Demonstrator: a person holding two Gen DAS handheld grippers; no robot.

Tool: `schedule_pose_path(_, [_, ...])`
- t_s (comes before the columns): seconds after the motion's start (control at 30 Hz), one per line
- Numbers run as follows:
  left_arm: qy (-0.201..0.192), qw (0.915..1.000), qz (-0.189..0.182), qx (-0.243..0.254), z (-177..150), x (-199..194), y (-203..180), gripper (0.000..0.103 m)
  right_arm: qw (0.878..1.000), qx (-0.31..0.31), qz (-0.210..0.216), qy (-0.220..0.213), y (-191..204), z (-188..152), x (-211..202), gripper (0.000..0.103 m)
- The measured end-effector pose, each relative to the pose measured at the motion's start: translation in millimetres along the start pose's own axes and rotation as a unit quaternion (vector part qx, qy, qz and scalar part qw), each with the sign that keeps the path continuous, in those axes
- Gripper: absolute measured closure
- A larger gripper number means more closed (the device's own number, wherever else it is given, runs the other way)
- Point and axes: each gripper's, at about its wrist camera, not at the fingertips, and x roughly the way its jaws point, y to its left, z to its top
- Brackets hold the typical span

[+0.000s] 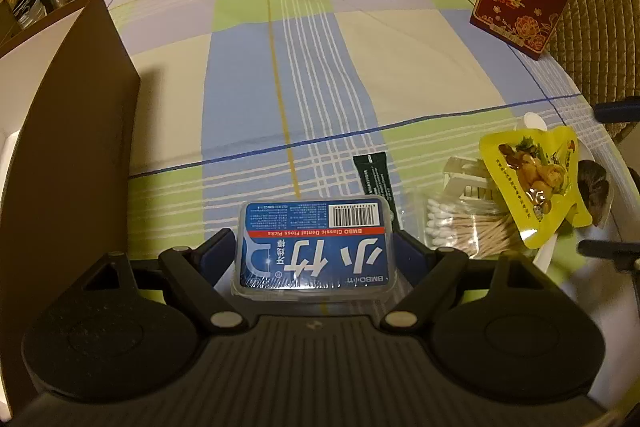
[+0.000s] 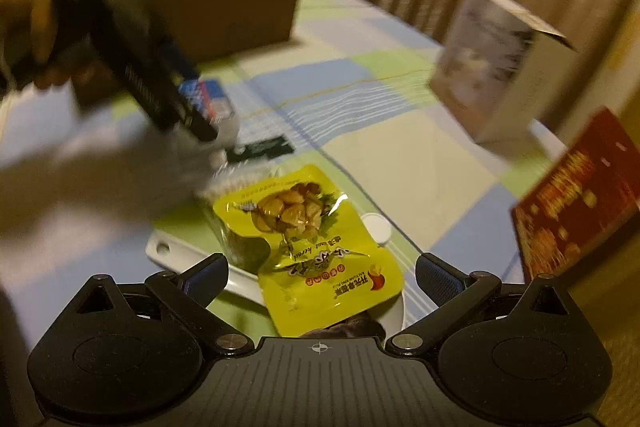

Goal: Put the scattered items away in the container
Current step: 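Grasp the toothpick box with the left tool while the right tool approaches the yellow pouch, then lift the toothpick box with the left tool while the right tool grasps the yellow pouch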

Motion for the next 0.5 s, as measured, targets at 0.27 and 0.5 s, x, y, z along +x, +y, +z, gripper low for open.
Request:
schedule_pose_path(0.27, [0.002,0.9998,0.008,-0.017,-4.6,-5.8,6.5,0.021,0.998,0.016,0.056,0.016,-24.2,4.9,23.3,0.022])
schedule_pose_path(0.5, [0.002,0.9997,0.012,-0.023,-7.2,-9.6,7.5,0.021,0.999,0.007,0.038,0.007,-13.8,11.7,7.0,0.040])
